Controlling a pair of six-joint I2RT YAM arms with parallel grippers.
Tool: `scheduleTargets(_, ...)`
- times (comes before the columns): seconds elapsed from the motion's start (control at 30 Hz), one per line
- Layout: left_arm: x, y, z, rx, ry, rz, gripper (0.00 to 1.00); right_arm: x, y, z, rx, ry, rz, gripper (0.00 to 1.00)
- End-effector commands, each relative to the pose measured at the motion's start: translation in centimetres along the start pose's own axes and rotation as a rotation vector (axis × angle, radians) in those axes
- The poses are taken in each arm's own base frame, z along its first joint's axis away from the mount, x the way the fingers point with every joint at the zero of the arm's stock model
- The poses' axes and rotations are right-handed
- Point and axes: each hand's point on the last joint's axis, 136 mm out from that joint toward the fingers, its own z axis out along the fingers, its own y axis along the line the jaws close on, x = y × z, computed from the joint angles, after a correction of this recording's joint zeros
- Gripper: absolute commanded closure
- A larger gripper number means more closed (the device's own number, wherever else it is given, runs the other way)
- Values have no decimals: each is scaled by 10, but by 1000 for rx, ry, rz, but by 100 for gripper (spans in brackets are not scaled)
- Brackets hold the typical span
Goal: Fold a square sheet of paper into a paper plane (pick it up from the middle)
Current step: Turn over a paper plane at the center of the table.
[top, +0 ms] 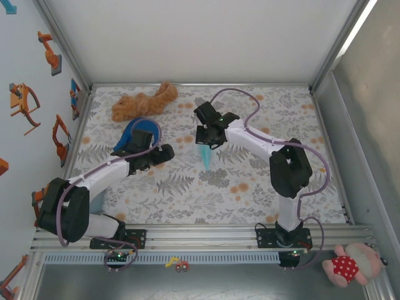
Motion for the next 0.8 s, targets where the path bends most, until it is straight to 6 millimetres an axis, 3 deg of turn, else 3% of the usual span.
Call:
scheduleTargets(0.0,-7,-5,-10,43,-44,-48,3,0,47,-14,-261,-21,-116,100)
scheduleTargets(0.13,-9,-8,-14,67,-59,-63,2,13,58,-8,-403,0,-113,100)
scheduleTargets(0.27,-6,-15,-10,108,-46,-77,1,21,51,3,-480,21,-65,100)
scheduleTargets(0.5,3,-28,2,176,6,-112,3,35,21,27,-511,51,16,100)
scheduleTargets(0.77,21,-53,23,225,73,-123,15,35,-14,35,-460,35,73,100)
